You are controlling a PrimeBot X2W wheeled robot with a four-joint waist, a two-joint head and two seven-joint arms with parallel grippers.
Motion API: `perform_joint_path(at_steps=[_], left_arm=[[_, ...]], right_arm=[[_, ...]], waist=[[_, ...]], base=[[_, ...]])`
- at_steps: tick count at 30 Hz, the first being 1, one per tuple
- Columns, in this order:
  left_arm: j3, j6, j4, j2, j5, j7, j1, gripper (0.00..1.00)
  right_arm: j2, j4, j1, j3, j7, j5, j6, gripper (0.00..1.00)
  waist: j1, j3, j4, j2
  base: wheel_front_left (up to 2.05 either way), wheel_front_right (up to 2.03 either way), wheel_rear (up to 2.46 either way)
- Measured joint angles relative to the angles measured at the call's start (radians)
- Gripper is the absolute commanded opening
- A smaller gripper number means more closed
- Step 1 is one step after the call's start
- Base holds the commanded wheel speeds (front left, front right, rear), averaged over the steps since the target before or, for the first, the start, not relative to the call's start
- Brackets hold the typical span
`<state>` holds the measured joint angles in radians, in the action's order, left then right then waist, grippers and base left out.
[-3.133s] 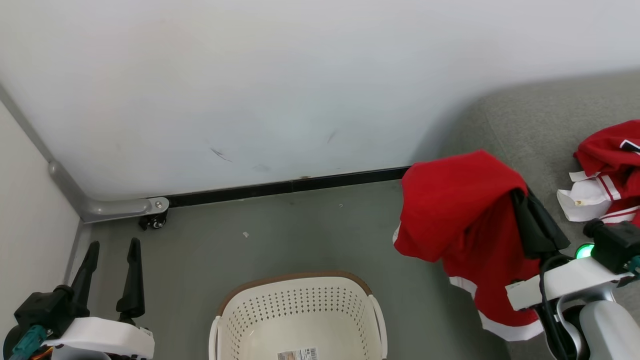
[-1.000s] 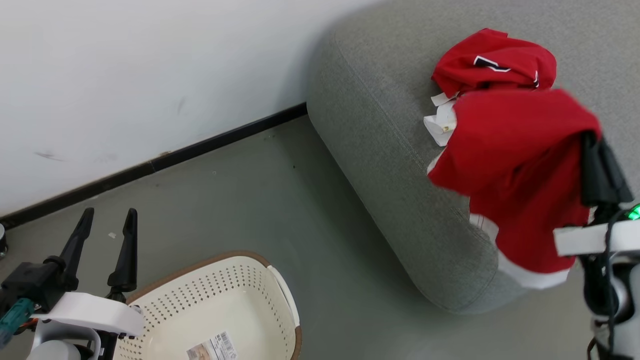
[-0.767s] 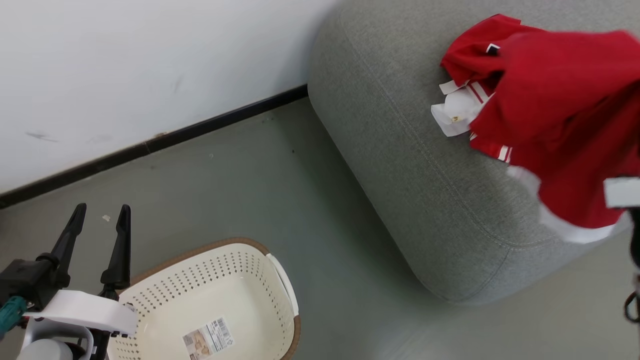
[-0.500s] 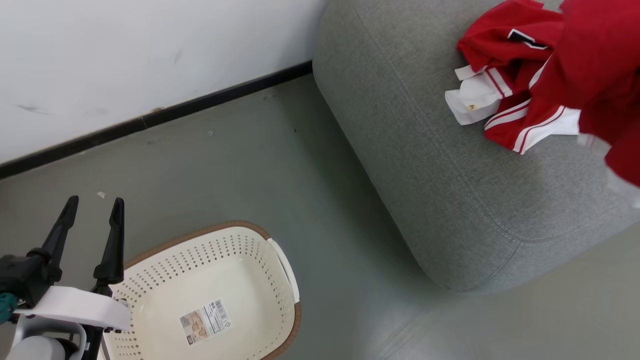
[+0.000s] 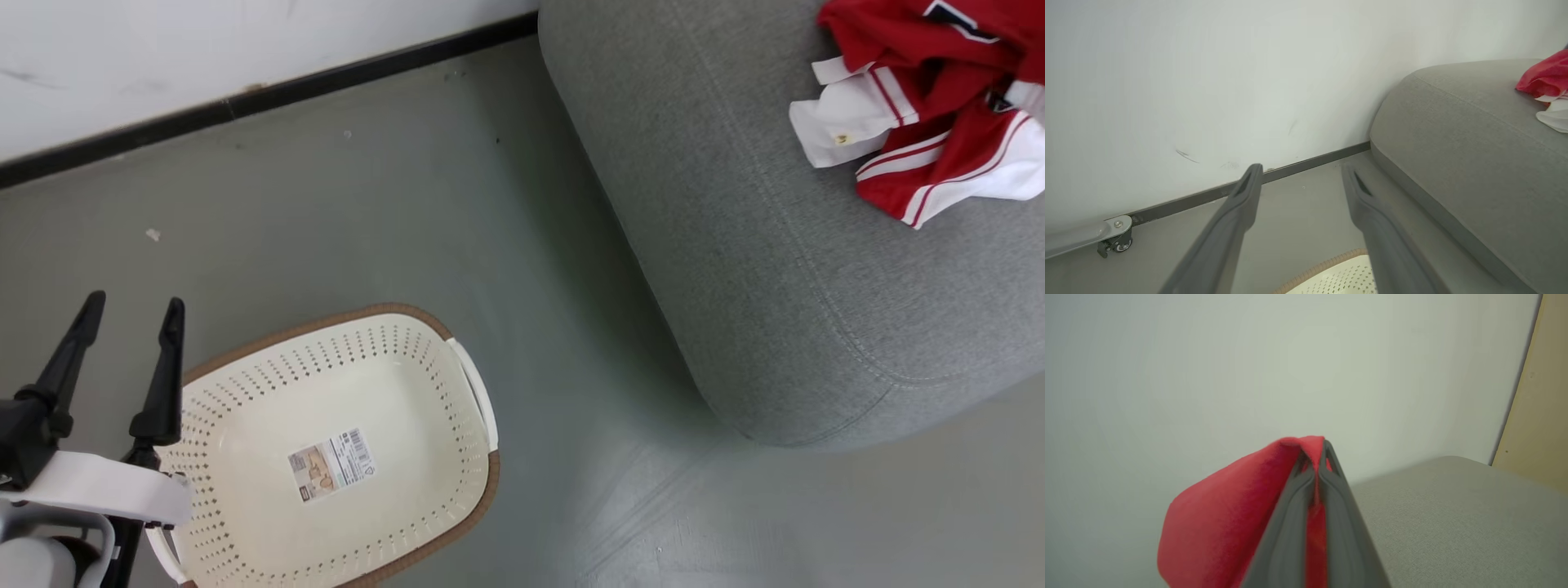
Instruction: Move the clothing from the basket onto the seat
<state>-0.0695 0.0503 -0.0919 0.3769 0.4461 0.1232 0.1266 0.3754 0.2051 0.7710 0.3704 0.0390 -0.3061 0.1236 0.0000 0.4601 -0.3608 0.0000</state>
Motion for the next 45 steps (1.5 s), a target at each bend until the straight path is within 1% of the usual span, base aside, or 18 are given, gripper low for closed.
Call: perform_joint_path(at_steps=[4, 11, 16, 20, 26, 36, 37, 38, 39, 40, 41, 45], left_arm=[[0.014, 0.001, -0.025, 0.014, 0.0, -0.01, 0.001, 1.0], [0.023, 0.002, -0.058, 0.031, -0.001, -0.026, 0.009, 1.0], [0.025, 0.009, -0.077, 0.036, -0.001, -0.036, 0.025, 1.0], [0.026, 0.009, -0.091, 0.042, -0.008, -0.04, 0.05, 1.0], [0.025, 0.008, -0.1, 0.058, -0.01, -0.049, 0.079, 1.0], [0.025, 0.007, -0.105, 0.067, -0.017, -0.052, 0.13, 1.0], [0.025, 0.007, -0.105, 0.068, -0.017, -0.053, 0.134, 1.0], [0.025, 0.007, -0.105, 0.07, -0.018, -0.054, 0.137, 1.0], [0.026, 0.007, -0.105, 0.071, -0.019, -0.056, 0.139, 1.0], [0.026, 0.007, -0.105, 0.071, -0.02, -0.056, 0.141, 1.0], [0.026, 0.007, -0.103, 0.071, -0.02, -0.056, 0.144, 1.0], [0.026, 0.007, -0.091, 0.069, -0.02, -0.051, 0.151, 1.0]], right_arm=[[0.025, 0.047, 0.037, 0.005, -0.014, 0.014, 0.0, 0.0], [0.062, 0.086, 0.098, 0.044, -0.014, 0.049, 0.0, 0.0], [0.066, 0.188, 0.095, 0.109, -0.038, 0.111, 0.0, 0.0], [0.044, 0.257, 0.095, 0.178, -0.049, 0.115, 0.0, 0.0], [-0.043, 0.351, 0.105, 0.253, -0.078, 0.068, 0.0, 0.0], [-0.06, 0.425, 0.165, 0.293, -0.101, 0.069, 0.0, 0.0], [-0.061, 0.43, 0.169, 0.297, -0.101, 0.069, 0.0, 0.04], [-0.062, 0.434, 0.175, 0.301, -0.101, 0.069, 0.0, 0.29], [-0.062, 0.436, 0.18, 0.304, -0.101, 0.07, 0.0, 0.47], [-0.062, 0.436, 0.181, 0.305, -0.101, 0.073, 0.0, 0.9], [-0.062, 0.436, 0.181, 0.306, -0.101, 0.081, 0.0, 1.0], [-0.061, 0.435, 0.18, 0.318, -0.091, 0.1, 0.0, 1.0]], waist=[[0.0, 0.04, 0.012, 0.0], [0.0, 0.098, 0.028, 0.0], [0.0, 0.145, 0.039, 0.0], [0.0, 0.18, 0.046, 0.0], [0.0, 0.226, 0.053, 0.0], [0.0, 0.28, 0.056, 0.0], [0.0, 0.284, 0.056, 0.0], [0.0, 0.288, 0.055, 0.0], [0.0, 0.291, 0.054, 0.0], [0.0, 0.294, 0.053, 0.0], [0.0, 0.297, 0.051, 0.0], [0.0, 0.298, 0.045, 0.0]], base=[[0.0, 0.0, 0.0], [0.0, 0.0, 0.0], [0.0, 0.0, 0.0], [0.0, 0.0, 0.0], [0.0, 0.0, 0.0], [0.0, 0.0, 0.0], [0.0, 0.0, 0.0], [0.0, 0.0, 0.0], [0.0, 0.0, 0.0], [0.0, 0.0, 0.0], [0.0, 0.0, 0.0], [0.0, 0.0, 0.0]])
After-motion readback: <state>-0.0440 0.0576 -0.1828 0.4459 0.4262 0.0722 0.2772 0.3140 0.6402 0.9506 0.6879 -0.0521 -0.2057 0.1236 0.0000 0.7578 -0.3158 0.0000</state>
